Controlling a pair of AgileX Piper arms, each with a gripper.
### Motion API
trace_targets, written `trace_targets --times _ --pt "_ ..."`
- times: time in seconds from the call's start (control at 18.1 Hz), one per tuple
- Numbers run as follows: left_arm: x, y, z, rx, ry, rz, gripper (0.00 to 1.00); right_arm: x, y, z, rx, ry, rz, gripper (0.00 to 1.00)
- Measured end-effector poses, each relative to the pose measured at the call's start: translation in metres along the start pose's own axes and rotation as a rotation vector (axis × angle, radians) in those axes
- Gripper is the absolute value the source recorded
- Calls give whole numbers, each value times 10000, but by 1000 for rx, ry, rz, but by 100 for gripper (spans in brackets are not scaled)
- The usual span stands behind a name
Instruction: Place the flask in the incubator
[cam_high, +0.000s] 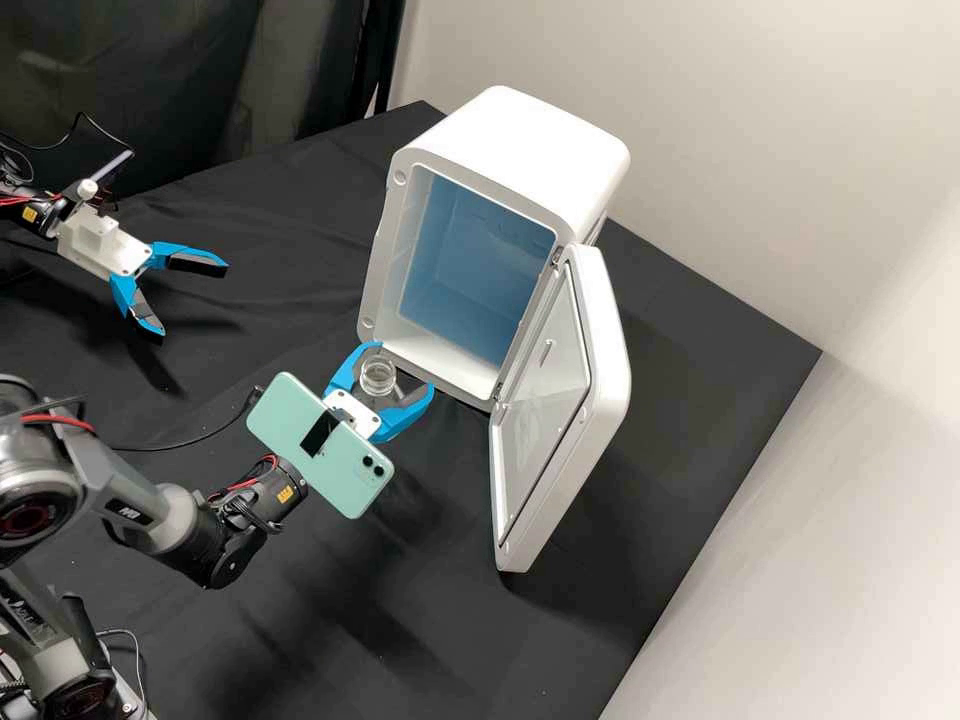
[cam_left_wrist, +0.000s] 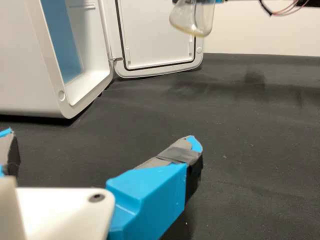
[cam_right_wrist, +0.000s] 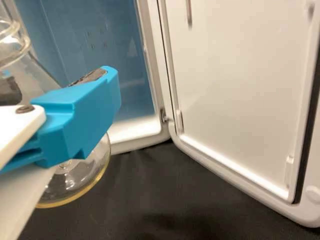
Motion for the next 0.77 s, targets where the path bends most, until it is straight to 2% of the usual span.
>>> trace_targets --times 0.17,0.77 --pt "4 -15 -9 -7 2 -7 100 -48 40 -18 -9 11 16 0" --pt "3 -15 -12 -7 4 -7 100 -67 11 5 -7 2 0 0"
